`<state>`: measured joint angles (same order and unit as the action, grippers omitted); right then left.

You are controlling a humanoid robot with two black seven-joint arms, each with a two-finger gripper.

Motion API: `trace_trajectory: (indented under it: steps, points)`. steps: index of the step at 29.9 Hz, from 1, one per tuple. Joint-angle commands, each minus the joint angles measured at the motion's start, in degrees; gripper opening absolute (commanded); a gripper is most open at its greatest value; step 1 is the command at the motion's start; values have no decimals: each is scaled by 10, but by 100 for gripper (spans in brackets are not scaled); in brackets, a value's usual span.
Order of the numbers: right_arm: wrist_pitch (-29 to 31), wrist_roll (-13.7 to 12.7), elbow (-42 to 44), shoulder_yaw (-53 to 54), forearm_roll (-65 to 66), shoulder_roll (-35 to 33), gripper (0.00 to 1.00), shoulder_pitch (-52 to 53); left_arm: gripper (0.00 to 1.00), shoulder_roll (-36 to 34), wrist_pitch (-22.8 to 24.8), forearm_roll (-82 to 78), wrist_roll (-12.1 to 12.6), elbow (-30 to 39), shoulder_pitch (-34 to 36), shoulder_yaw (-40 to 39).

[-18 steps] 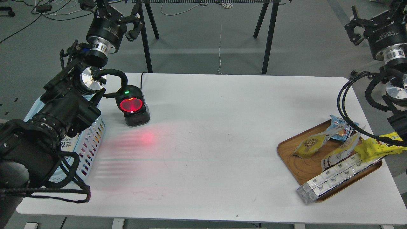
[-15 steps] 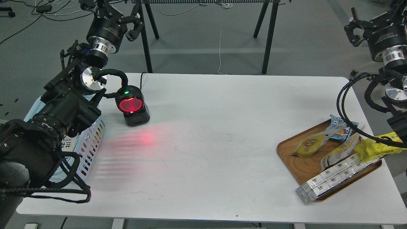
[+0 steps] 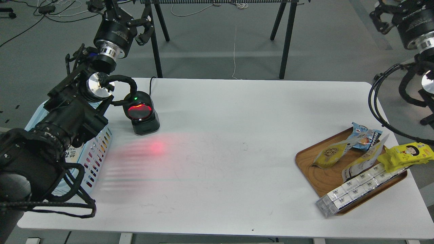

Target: Scan snack and place in basket

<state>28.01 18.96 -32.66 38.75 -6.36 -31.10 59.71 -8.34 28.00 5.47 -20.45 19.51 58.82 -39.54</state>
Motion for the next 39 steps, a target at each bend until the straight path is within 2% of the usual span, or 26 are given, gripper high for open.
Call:
trace_trajectory:
  steps: [1, 6, 9, 13, 18, 26, 32, 39]
  points:
    - [0, 10, -25, -33, 56, -18, 99, 36, 99, -12, 0, 0, 2, 4, -11, 3]
    - [0, 14, -64, -181, 127, -52, 99, 146, 99, -24, 0, -7, 3, 38, -38, 13]
    - [0, 35, -99, -289, 150, -57, 99, 228, 99, -33, 0, -7, -1, 50, -42, 49]
    - [0, 42, -151, -380, 223, -58, 98, 305, 99, -31, 0, -7, 2, 51, -40, 54]
    - [0, 90, -246, -441, 417, -68, 98, 365, 99, -26, 0, -7, 4, 51, -35, 57]
    - [0, 90, -381, -616, 715, -53, 98, 503, 99, -31, 0, -11, 4, 46, -36, 57]
    - [0, 90, -442, -689, 845, 3, 98, 509, 99, -30, 0, -12, 2, 45, -37, 57]
    - [-16, 90, -506, -770, 1024, 29, 96, 531, 99, -32, 0, -11, 2, 45, -40, 56]
